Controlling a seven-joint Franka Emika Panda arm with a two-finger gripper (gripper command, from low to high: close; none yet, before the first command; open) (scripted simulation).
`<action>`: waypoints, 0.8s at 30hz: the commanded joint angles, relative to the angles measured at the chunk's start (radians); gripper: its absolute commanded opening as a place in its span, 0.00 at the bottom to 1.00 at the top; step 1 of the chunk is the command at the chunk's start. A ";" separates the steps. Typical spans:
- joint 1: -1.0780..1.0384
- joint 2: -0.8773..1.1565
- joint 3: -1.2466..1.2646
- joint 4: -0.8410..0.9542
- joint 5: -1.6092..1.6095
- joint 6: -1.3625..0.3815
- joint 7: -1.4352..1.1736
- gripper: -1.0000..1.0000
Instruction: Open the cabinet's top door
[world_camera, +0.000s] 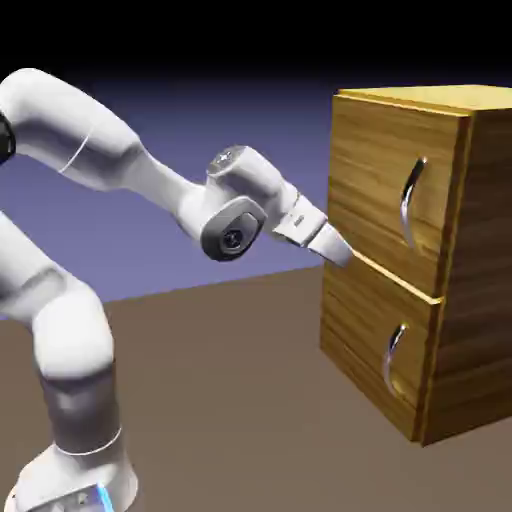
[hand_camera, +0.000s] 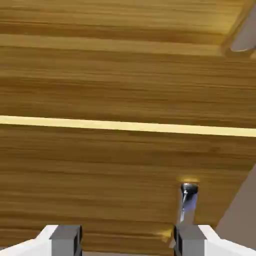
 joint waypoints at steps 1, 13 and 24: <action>0.016 -0.007 -0.017 0.006 -0.044 -0.004 0.031 0.50; 0.207 -0.097 -0.224 0.074 -0.565 -0.057 0.398 0.50; 0.382 -0.178 -0.413 0.136 -1.044 -0.106 0.734 0.50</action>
